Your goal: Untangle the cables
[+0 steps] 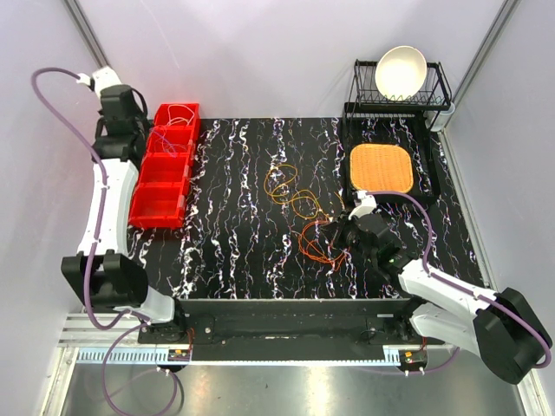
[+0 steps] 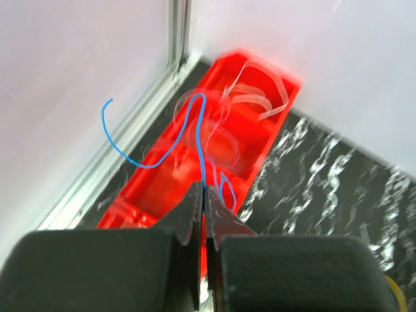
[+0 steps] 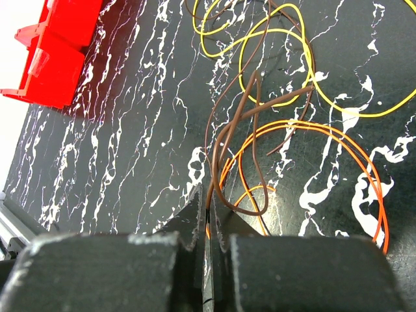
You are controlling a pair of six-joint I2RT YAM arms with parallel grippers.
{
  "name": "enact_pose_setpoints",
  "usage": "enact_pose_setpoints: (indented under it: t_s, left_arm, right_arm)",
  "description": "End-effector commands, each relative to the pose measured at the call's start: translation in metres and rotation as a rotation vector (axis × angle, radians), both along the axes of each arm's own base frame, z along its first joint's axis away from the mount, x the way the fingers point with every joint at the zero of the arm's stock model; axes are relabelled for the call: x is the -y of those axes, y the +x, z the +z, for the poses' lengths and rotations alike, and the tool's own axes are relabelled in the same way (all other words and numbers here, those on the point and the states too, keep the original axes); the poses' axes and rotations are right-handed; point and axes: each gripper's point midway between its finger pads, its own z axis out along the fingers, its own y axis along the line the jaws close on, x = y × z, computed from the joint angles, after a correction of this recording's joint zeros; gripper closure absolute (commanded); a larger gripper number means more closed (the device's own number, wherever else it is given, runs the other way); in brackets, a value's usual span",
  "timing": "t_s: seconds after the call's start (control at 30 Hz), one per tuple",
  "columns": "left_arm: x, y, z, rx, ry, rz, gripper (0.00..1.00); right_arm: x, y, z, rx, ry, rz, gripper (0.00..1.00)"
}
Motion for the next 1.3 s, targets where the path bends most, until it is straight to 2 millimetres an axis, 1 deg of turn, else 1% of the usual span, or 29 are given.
enact_pose_setpoints:
  t_s: [0.0,0.07,0.23,0.3,0.43,0.5,0.57,0.63,0.7,0.73,0.8,0.87,1.03,1.1,1.17,1.27]
  left_arm:
    - [-0.001,-0.006,0.084,0.21,0.016,0.001,1.0]
    - [-0.002,-0.006,0.095,0.222,0.026,0.002,1.0]
    - [-0.004,-0.005,0.103,0.226,0.043,0.005,1.0]
    - [-0.006,-0.005,0.099,0.217,0.046,0.012,1.0]
    - [-0.007,-0.005,0.084,0.19,0.042,0.02,1.0]
    - [-0.005,-0.006,0.083,0.193,0.038,0.017,1.0]
    - [-0.005,-0.013,0.093,0.223,0.038,0.019,1.0]
    - [-0.004,-0.019,0.113,0.269,0.043,0.016,1.0]
    - [-0.005,-0.019,0.124,0.284,0.052,0.016,1.0]
    - [-0.005,-0.021,0.136,0.307,0.06,0.017,1.0]
    - [-0.006,-0.019,0.145,0.322,0.067,0.019,1.0]
    - [-0.006,-0.017,0.147,0.323,0.07,0.018,1.0]
    - [-0.004,-0.014,0.16,0.356,0.066,0.008,1.0]
    - [-0.004,-0.015,0.162,0.358,0.066,0.005,1.0]
    - [-0.004,-0.015,0.157,0.346,0.065,0.006,1.0]
    - [-0.006,-0.016,0.137,0.309,0.061,0.016,1.0]
  right_arm:
    - [-0.003,0.006,0.01,0.036,0.028,0.006,1.0]
    - [-0.003,0.006,0.011,0.037,0.029,0.006,1.0]
    - [-0.003,0.005,0.009,0.034,0.028,0.005,1.0]
    - [-0.003,0.006,0.01,0.036,0.028,0.006,1.0]
    - [-0.003,0.005,0.01,0.035,0.03,0.007,1.0]
    - [-0.003,0.006,0.01,0.035,0.029,0.007,1.0]
    - [-0.004,0.006,0.01,0.033,0.029,0.008,1.0]
    - [-0.004,0.006,0.009,0.032,0.028,0.01,1.0]
    - [-0.005,0.006,0.009,0.031,0.029,0.013,1.0]
    - [-0.005,0.006,0.009,0.031,0.029,0.015,1.0]
    - [-0.004,0.006,0.009,0.03,0.028,0.011,1.0]
    - [-0.005,0.005,0.009,0.031,0.029,0.013,1.0]
    - [-0.005,0.005,0.009,0.032,0.03,0.016,1.0]
    - [-0.005,0.005,0.009,0.031,0.029,0.018,1.0]
    - [-0.006,0.006,0.009,0.029,0.03,0.017,1.0]
    - [-0.005,0.006,0.008,0.029,0.027,0.015,1.0]
